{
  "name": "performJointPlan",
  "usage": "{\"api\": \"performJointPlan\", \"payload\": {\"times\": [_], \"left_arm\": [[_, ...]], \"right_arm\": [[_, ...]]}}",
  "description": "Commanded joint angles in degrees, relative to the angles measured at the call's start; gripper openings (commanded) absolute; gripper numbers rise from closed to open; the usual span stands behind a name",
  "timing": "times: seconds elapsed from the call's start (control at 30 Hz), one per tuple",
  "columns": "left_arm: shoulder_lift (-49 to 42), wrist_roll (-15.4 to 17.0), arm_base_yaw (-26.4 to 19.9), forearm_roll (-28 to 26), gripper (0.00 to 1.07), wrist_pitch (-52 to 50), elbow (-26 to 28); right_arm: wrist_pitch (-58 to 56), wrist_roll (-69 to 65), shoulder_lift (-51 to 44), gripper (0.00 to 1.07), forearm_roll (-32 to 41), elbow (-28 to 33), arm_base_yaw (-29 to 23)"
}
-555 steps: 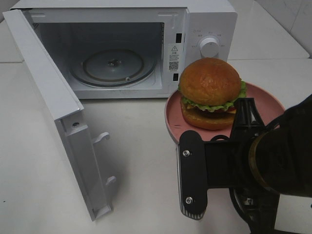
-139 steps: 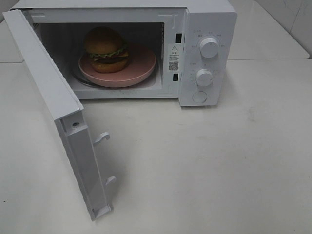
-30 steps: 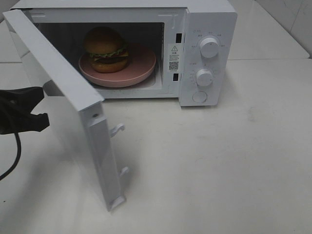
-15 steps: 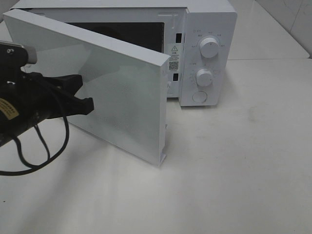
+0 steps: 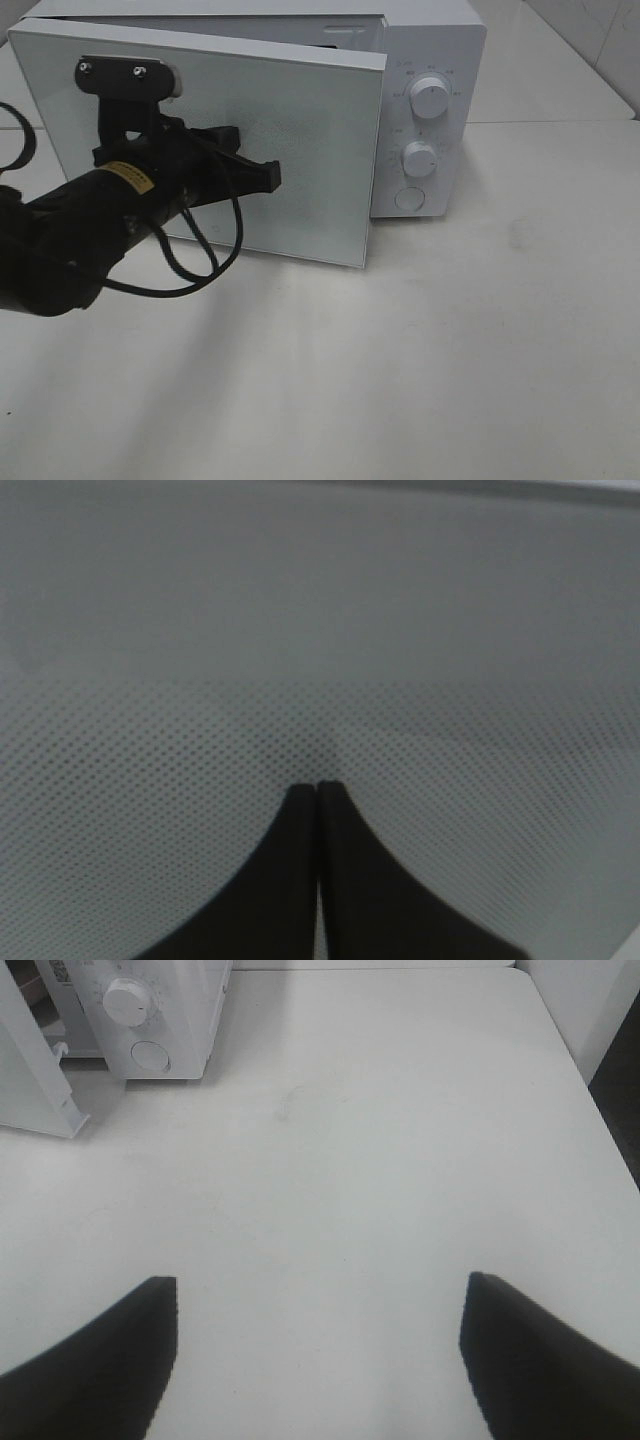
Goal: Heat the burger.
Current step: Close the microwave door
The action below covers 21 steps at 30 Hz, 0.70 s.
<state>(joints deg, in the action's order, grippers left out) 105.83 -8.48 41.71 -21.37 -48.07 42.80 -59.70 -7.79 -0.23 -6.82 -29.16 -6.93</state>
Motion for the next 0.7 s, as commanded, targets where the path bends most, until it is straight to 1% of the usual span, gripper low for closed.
{"api": "performJointPlan", "payload": {"times": [0.03, 0.07, 0.1, 0.13, 0.17, 0.2, 0.23, 0.27, 0.33, 0.43, 0.5, 0.67, 0.7], "left_arm": [[1.66, -3.84, 1.72, -5.84, 0.00, 1.55, 4.07], [2.69, -5.73, 2.29, -8.54, 0.00, 2.58, 6.36], [2.69, -5.73, 2.29, -8.54, 0.00, 2.58, 6.36], [3.21, -6.76, 2.58, -9.63, 0.00, 2.86, 7.16], [4.18, -9.34, 2.98, -12.15, 0.00, 3.67, 9.28], [4.18, -9.34, 2.98, -12.15, 0.00, 3.67, 9.28], [4.87, -11.92, 3.38, -14.73, 0.00, 4.30, 11.00], [4.87, -11.92, 3.38, -14.73, 0.00, 4.30, 11.00], [6.13, -14.73, 3.38, -17.53, 0.00, 5.90, 13.92], [6.70, -15.18, 3.38, -18.11, 0.00, 6.07, 14.61], [8.14, -16.79, 3.38, -19.65, 0.00, 6.36, 17.65], [9.22, -17.19, 3.32, -20.80, 0.00, 6.59, 19.77], [9.97, -17.82, 3.32, -21.94, 0.00, 6.65, 20.68]], "right_arm": [[0.11, -0.29, -1.55, 0.76, 0.06, -0.06, 0.23], [0.11, -0.29, -1.55, 0.76, 0.00, -0.06, 0.23], [0.11, -0.29, -1.55, 0.76, 0.00, -0.06, 0.23], [0.11, -0.29, -1.55, 0.76, 0.00, -0.06, 0.23], [0.11, -0.29, -1.55, 0.76, 0.06, -0.06, 0.23], [0.11, -0.29, -1.55, 0.76, 0.06, -0.06, 0.23], [0.11, -0.29, -1.55, 0.76, 0.06, -0.06, 0.23], [0.11, -0.29, -1.55, 0.76, 0.06, -0.06, 0.23], [0.11, -0.29, -1.55, 0.76, 0.06, -0.06, 0.23], [0.11, -0.29, -1.55, 0.76, 0.06, -0.06, 0.23], [0.11, -0.29, -1.55, 0.76, 0.06, -0.06, 0.23], [0.11, -0.29, -1.55, 0.76, 0.06, -0.06, 0.23], [0.11, -0.29, -1.55, 0.76, 0.00, -0.06, 0.23]]}}
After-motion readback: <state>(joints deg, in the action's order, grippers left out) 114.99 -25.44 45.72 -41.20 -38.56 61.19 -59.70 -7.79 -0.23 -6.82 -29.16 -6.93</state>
